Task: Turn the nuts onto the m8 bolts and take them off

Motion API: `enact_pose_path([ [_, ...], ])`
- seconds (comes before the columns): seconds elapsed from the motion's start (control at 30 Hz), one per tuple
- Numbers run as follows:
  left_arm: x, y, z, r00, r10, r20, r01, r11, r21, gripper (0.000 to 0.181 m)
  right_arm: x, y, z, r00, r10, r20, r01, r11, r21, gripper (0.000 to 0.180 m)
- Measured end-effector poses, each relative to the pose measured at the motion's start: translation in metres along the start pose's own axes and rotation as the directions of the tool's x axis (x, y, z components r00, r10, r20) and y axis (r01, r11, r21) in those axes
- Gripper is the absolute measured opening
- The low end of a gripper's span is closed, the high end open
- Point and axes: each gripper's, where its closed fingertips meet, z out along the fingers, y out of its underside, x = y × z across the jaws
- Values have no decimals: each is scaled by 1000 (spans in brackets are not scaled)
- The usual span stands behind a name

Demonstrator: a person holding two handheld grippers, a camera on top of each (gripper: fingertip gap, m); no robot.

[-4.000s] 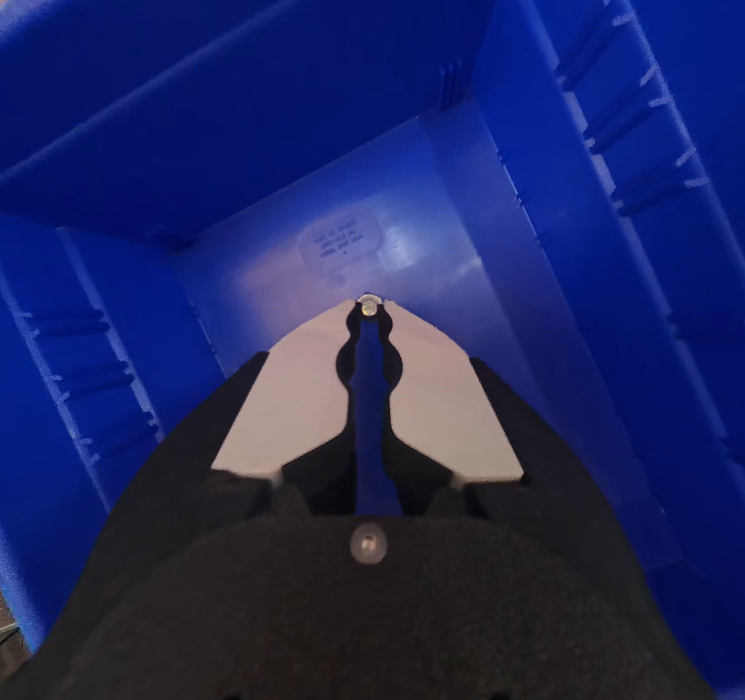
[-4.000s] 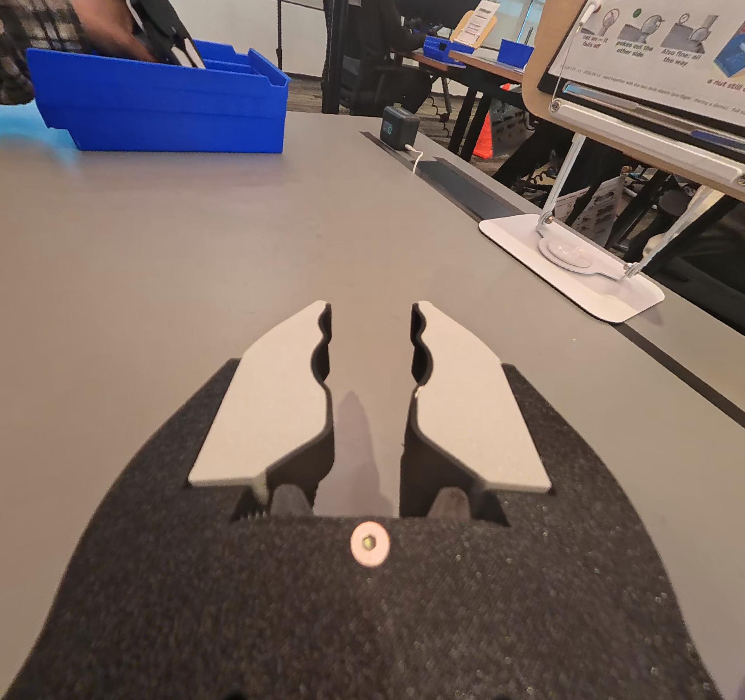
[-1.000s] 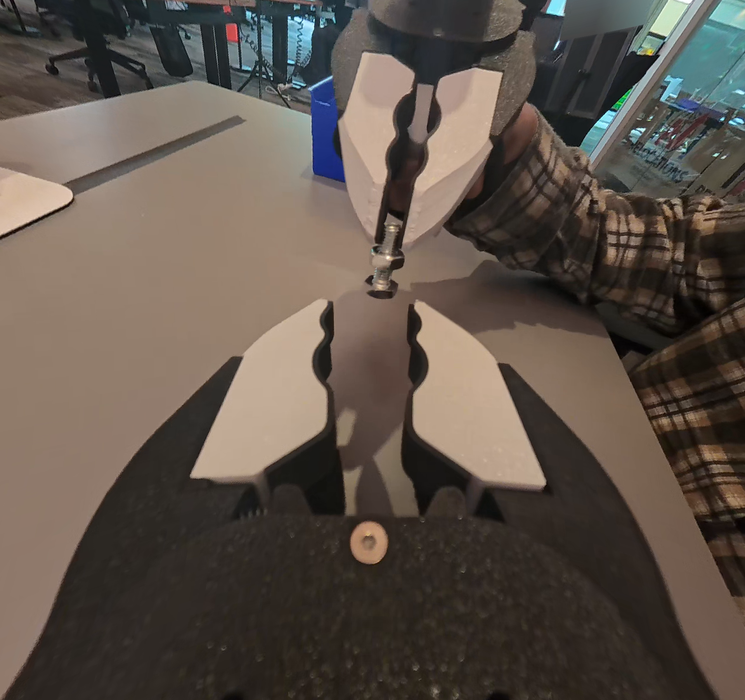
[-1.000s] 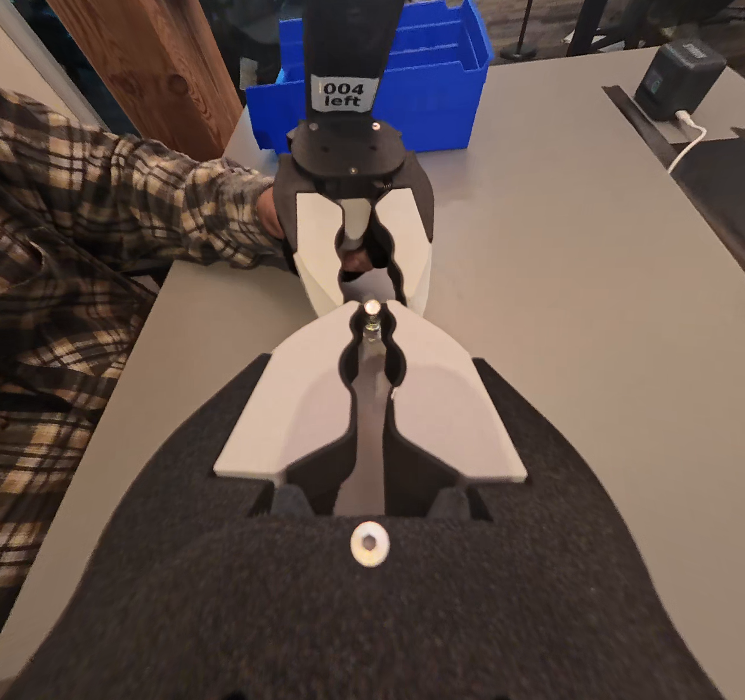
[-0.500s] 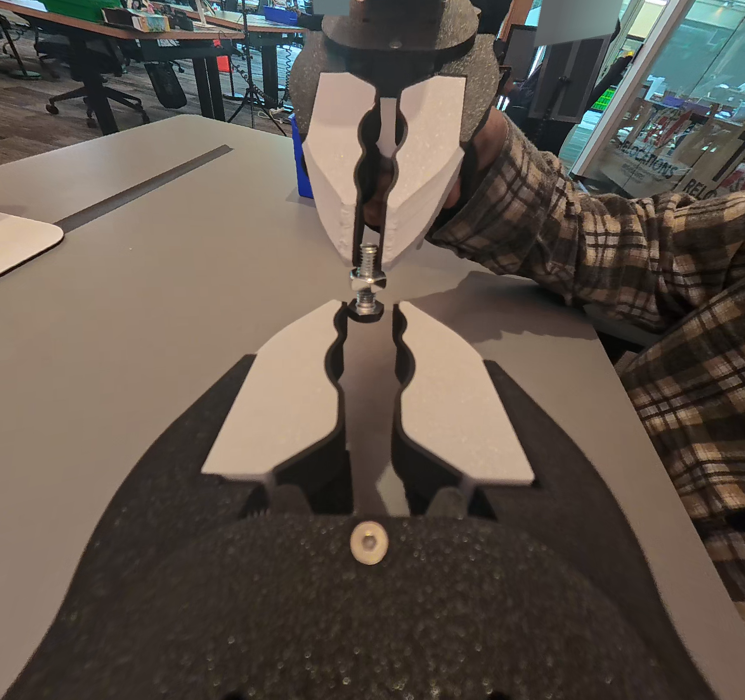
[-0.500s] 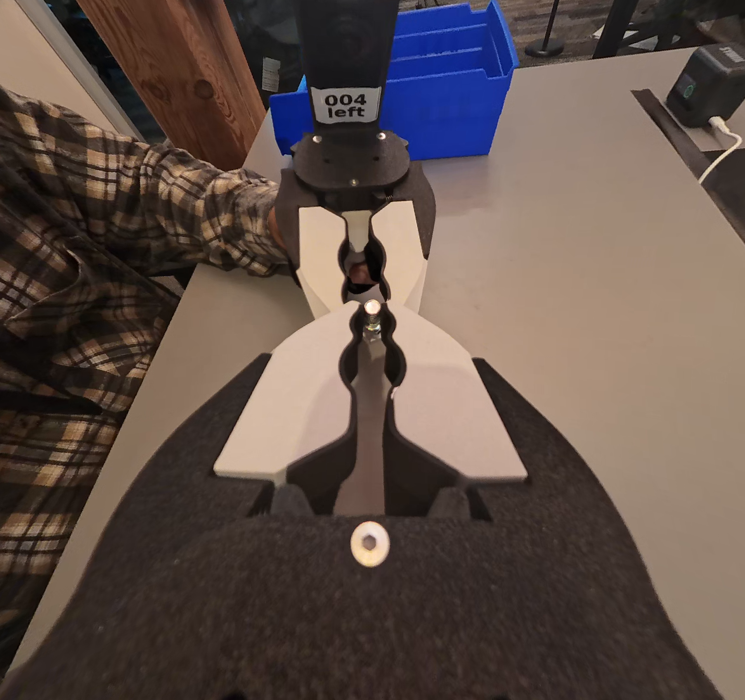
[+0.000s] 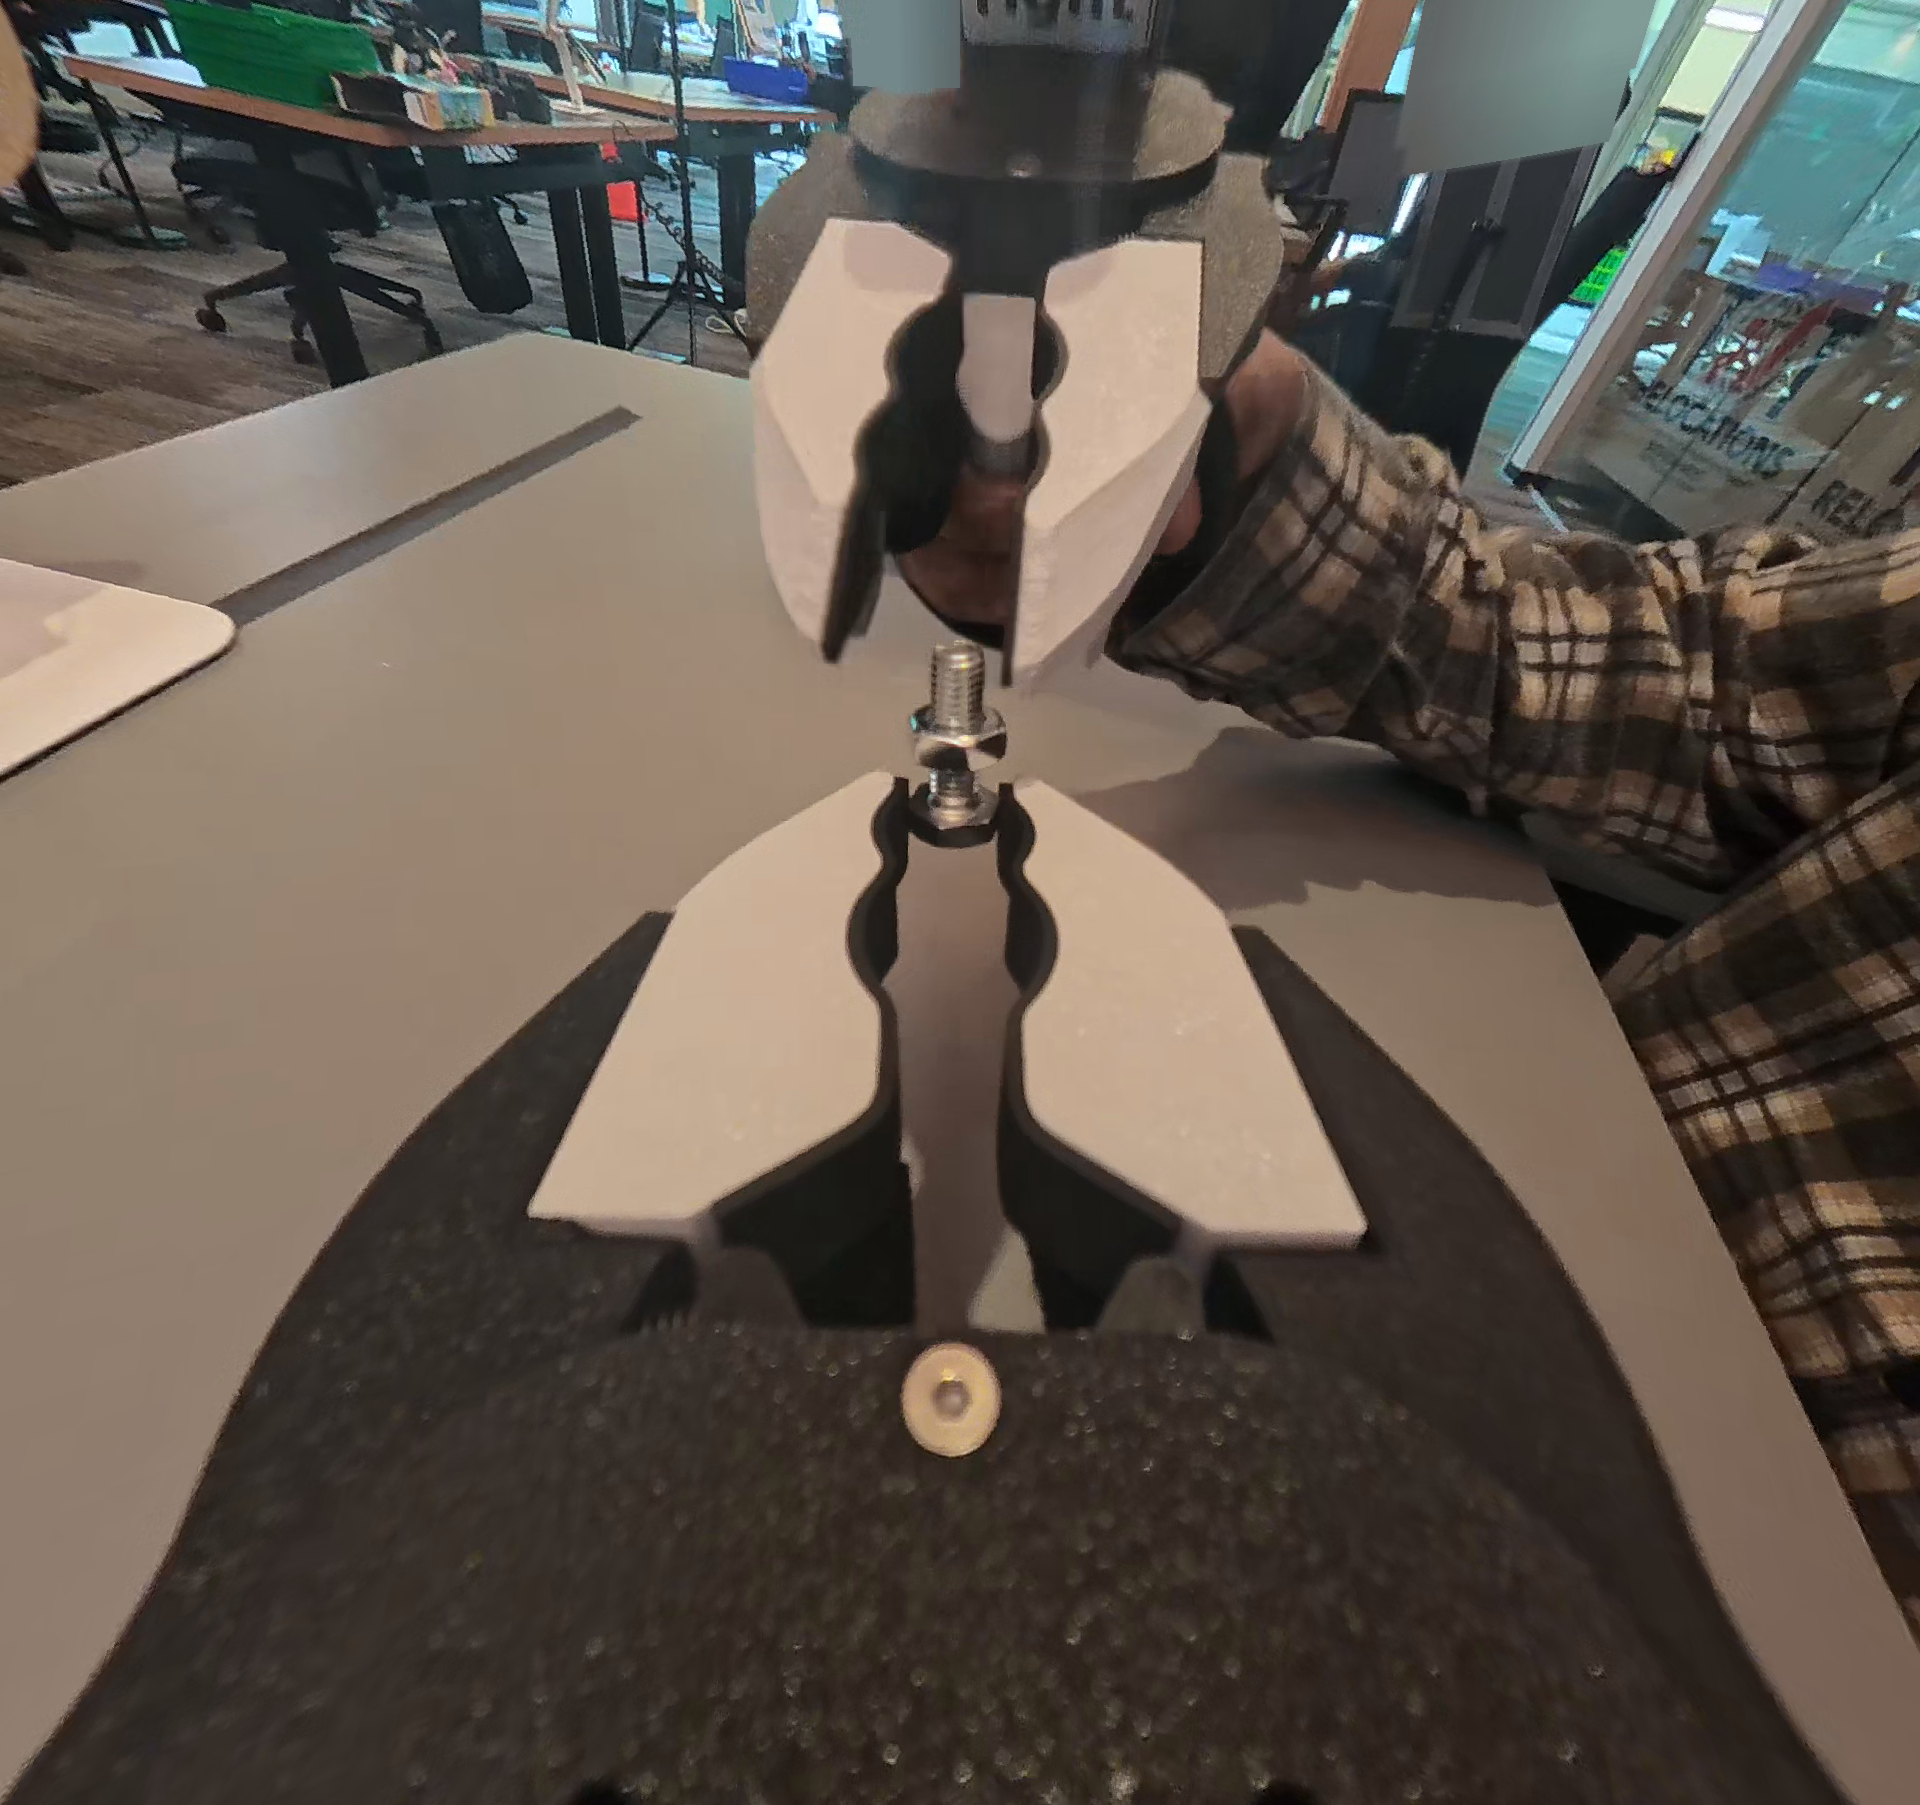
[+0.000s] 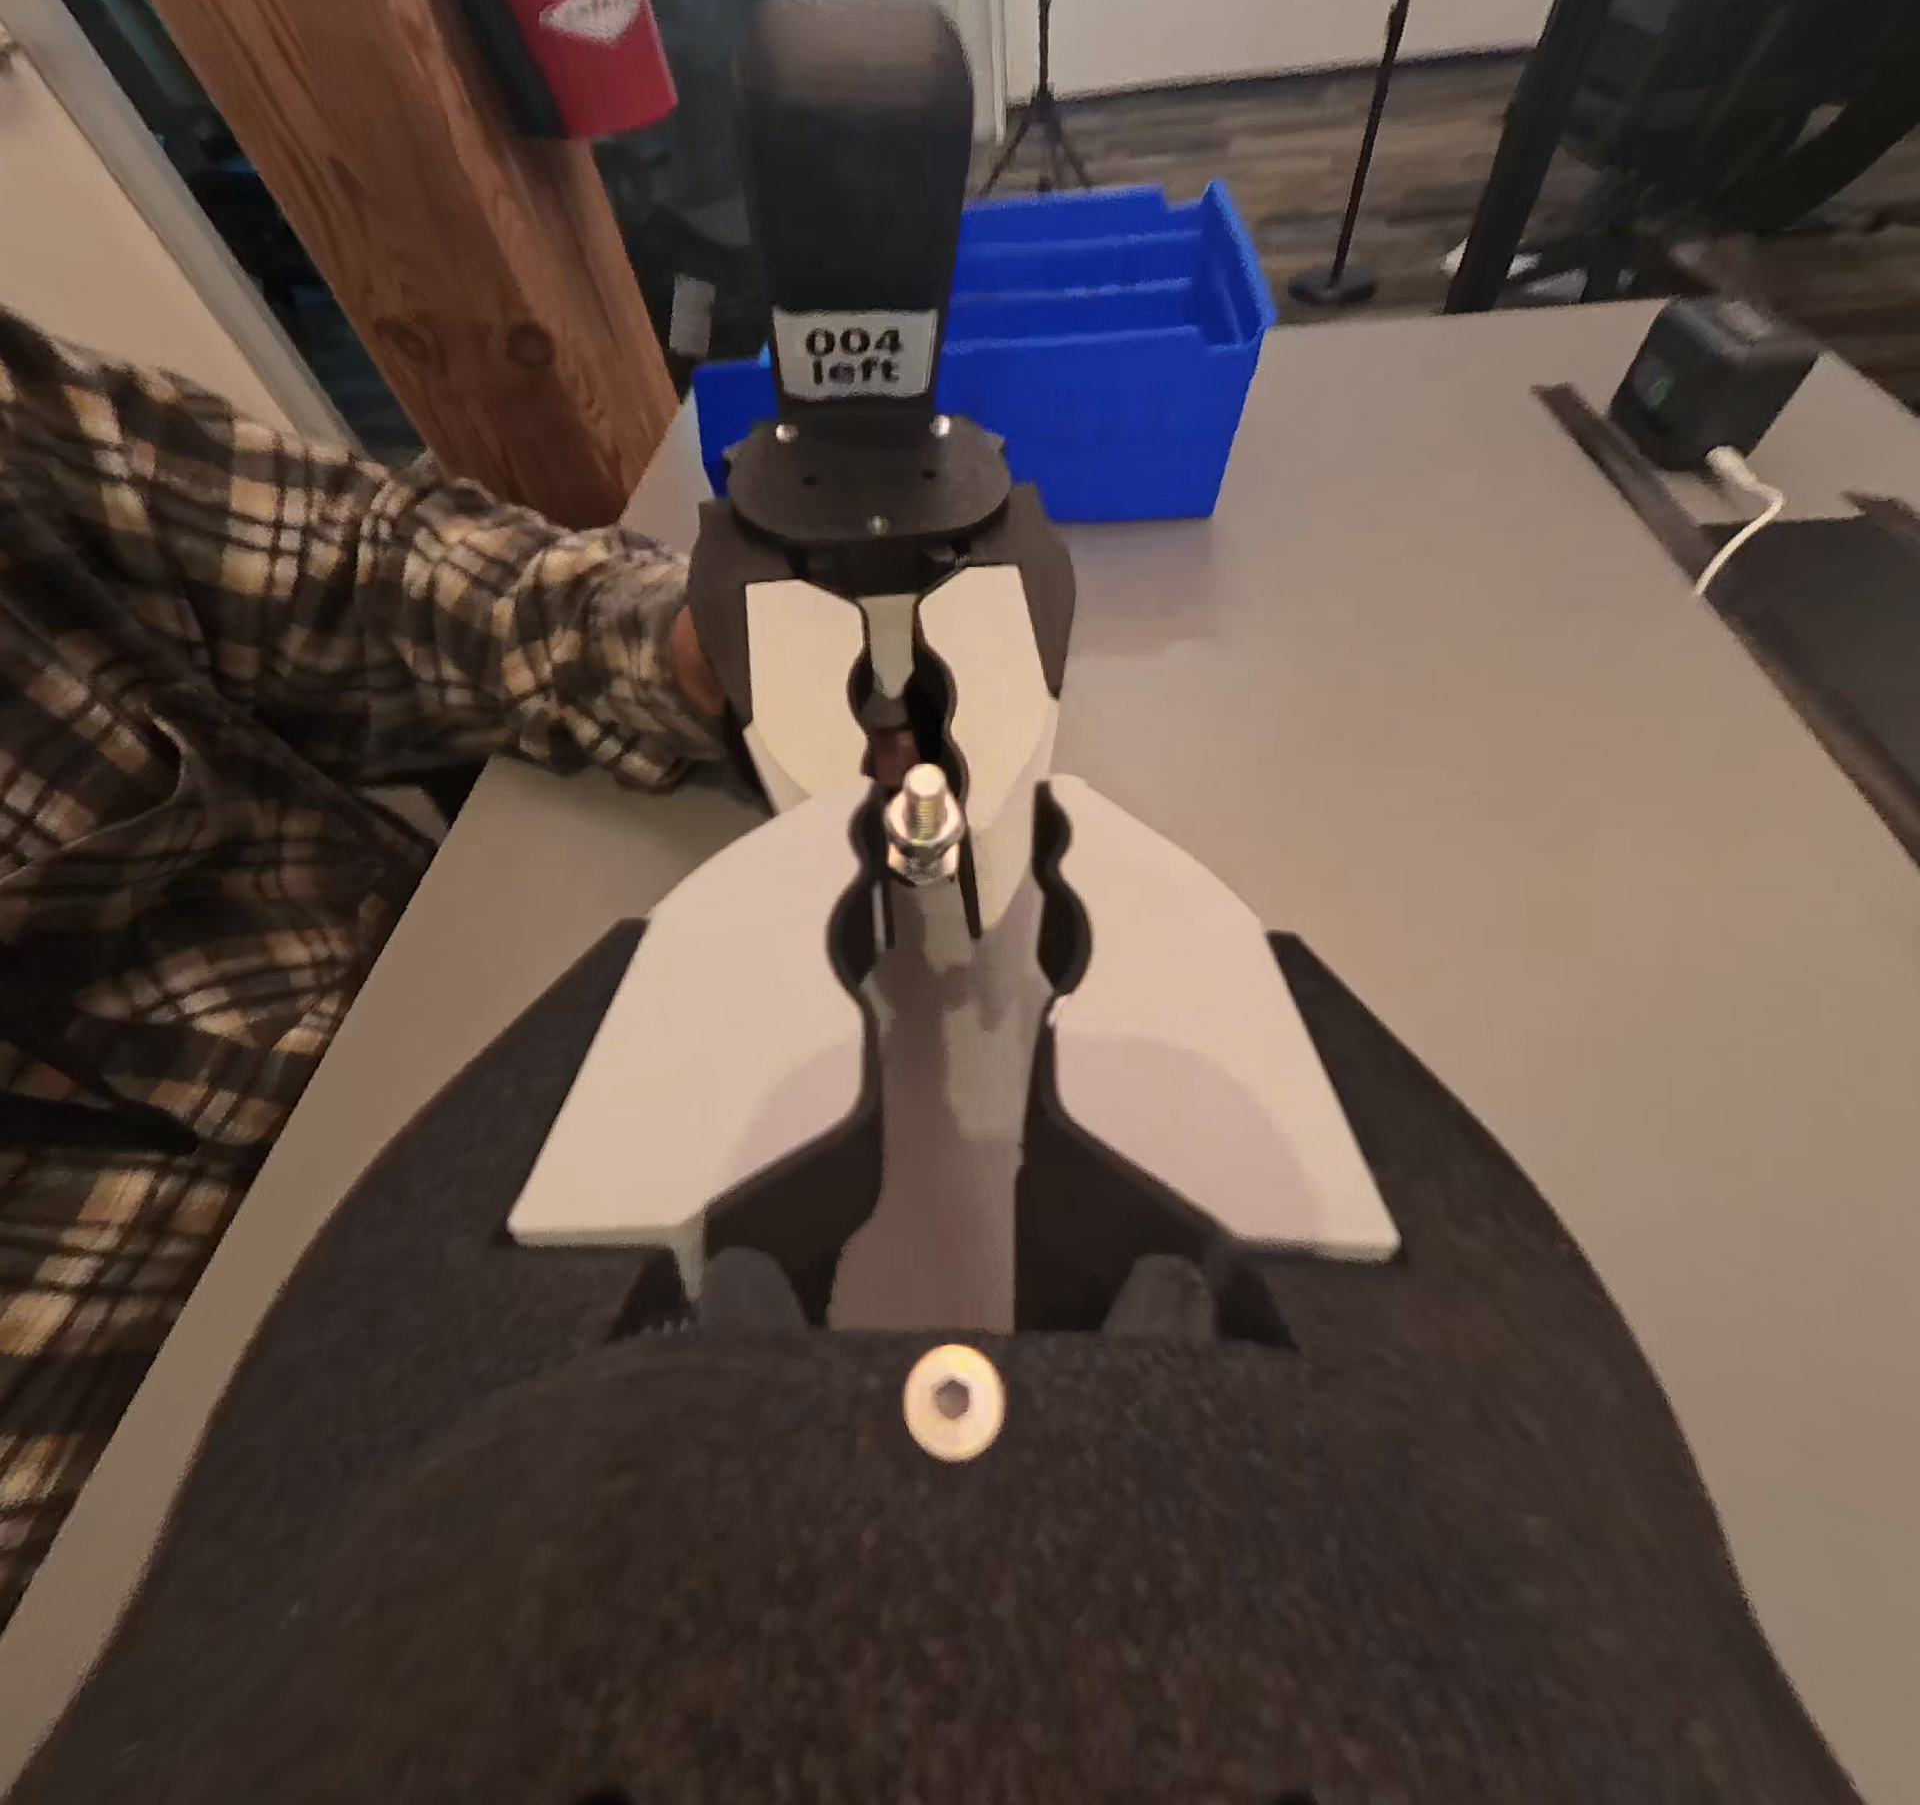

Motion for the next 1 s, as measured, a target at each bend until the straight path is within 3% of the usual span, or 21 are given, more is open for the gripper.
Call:
enact_pose_path([
  [0.17,-1,-9,-7,1000,10,22,-11,999,40,15,6,-17,0,999,7,-41,-1,992,129,60],
  [0.4,4,-24,-14,999,41,33,-44,993,109,15,24,-16,1,990,24,-137,-4,990,144,82],
  [0.47,4,-30,-19,998,45,36,-50,989,143,15,32,-21,-8,984,40,-175,-7,983,182,78],
  [0.57,6,-35,-22,999,37,28,-41,985,167,15,22,-34,-10,992,57,-114,-26,966,257,78],
  [0.67,8,-35,-20,999,41,21,-44,985,169,15,13,-35,2,996,32,-85,-11,972,236,80],
  [0.83,12,-39,-22,998,60,19,-63,980,188,15,37,-34,-17,976,77,-202,-23,967,255,77],
  [0.93,11,-39,-22,998,52,21,-55,980,190,15,13,-45,-8,994,45,-97,-16,959,282,80],
  [1.0,11,-38,-21,999,49,18,-51,980,190,15,10,-41,3,993,6,-114,20,975,223,82],
])
